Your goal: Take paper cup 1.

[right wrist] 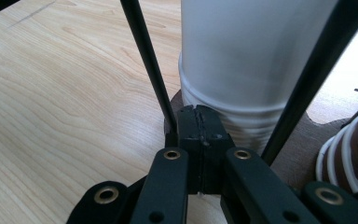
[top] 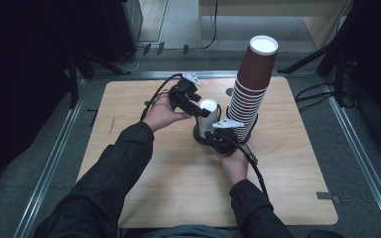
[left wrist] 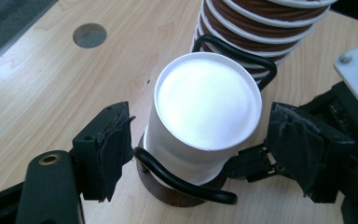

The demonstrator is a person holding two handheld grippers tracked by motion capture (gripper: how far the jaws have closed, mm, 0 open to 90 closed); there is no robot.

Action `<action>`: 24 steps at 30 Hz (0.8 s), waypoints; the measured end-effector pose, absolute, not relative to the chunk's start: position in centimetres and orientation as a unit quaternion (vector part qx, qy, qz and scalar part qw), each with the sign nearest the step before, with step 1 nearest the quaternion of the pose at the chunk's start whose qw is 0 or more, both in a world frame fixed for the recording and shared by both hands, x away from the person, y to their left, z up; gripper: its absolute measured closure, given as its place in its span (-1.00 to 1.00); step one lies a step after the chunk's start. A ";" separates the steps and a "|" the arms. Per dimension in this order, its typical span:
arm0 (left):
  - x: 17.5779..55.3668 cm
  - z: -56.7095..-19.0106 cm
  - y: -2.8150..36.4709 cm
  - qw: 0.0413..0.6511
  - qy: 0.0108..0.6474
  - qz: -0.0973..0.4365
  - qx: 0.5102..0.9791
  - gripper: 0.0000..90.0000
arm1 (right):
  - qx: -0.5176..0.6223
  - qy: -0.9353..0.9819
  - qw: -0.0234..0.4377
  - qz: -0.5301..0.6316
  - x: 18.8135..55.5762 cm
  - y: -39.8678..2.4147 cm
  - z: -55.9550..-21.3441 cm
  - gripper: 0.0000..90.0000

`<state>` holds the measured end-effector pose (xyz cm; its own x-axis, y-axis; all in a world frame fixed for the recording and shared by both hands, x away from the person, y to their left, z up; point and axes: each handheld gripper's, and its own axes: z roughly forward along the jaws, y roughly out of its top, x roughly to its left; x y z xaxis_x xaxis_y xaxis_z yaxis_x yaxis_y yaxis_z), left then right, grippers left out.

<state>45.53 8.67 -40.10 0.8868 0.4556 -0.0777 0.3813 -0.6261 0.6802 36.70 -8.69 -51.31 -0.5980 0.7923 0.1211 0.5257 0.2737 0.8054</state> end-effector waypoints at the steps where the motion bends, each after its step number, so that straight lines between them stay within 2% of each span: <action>1: 45.5 -40.1 8.7 0.365 0.232 0.051 0.900 -0.49 | 0.421 0.783 0.155 0.431 36.7 -8.7 -51.3 0.99; 16: 45.8 -40.8 7.5 0.347 0.223 0.058 0.909 -0.46 | 0.424 0.782 0.151 0.430 37.0 -8.4 -51.5 0.99; 18: 45.8 -40.9 7.4 0.344 0.223 0.058 0.910 -0.42 | 0.424 0.782 0.150 0.430 37.0 -8.5 -51.5 0.99; 19: 45.8 -40.9 7.4 0.343 0.222 0.057 0.911 -0.30 | 0.425 0.782 0.149 0.431 37.0 -8.5 -51.5 0.98; 20: 45.7 -40.9 7.4 0.343 0.221 0.058 0.911 -0.26 | 0.424 0.782 0.150 0.433 37.0 -8.6 -51.5 0.98; 24: 45.7 -40.9 7.3 0.343 0.224 0.060 0.910 -0.25 | 0.423 0.781 0.150 0.433 37.0 -8.6 -51.6 0.98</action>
